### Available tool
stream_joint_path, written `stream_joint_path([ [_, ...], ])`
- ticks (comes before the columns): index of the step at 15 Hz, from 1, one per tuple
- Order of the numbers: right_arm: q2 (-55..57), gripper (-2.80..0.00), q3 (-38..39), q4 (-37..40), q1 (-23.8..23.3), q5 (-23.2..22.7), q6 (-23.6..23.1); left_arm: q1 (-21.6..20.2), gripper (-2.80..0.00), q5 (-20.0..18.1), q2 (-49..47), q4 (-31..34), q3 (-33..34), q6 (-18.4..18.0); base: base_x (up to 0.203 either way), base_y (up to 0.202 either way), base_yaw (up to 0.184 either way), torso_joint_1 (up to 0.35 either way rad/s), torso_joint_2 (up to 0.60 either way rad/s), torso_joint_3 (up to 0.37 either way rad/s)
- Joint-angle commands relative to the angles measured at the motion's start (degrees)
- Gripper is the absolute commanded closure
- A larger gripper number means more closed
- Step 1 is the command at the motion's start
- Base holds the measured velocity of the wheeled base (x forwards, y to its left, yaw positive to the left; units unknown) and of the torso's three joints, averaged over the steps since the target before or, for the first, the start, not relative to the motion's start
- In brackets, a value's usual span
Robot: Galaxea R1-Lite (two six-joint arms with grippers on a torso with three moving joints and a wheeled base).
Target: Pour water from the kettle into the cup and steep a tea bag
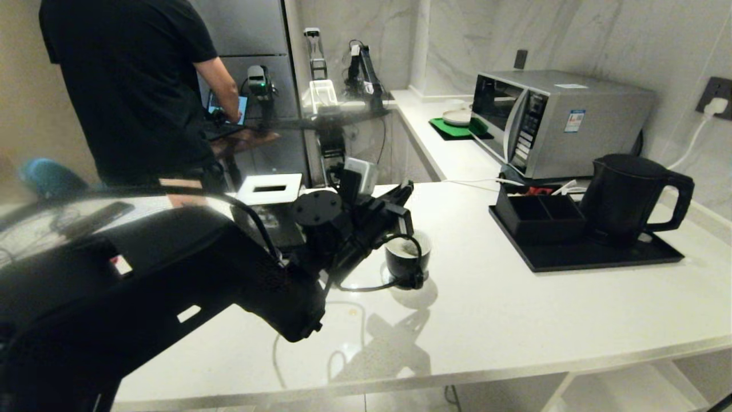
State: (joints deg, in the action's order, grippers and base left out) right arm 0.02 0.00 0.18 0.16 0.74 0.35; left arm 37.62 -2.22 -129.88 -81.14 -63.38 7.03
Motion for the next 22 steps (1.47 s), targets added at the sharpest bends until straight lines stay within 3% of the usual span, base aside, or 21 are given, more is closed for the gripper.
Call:
stream_joint_path([
  [1,0.0,0.0,0.0,0.0,0.0,0.0,0.0,0.1,0.0,0.0,-1.5,-0.6,0.3,0.1,0.0,0.0,0.0,0.0,0.0,0.0],
  [13,0.0,0.0,0.0,0.0,0.0,0.0,0.0,0.6,0.0,0.2,-6.9,-3.8,2.7,0.1,0.0,0.0,0.0,0.0,0.0,0.0],
  [22,0.0,0.0,0.0,0.0,0.0,0.0,0.0,1.0,0.0,0.2,-5.7,-3.8,2.6,0.1,0.0,0.0,0.0,0.0,0.0,0.0],
])
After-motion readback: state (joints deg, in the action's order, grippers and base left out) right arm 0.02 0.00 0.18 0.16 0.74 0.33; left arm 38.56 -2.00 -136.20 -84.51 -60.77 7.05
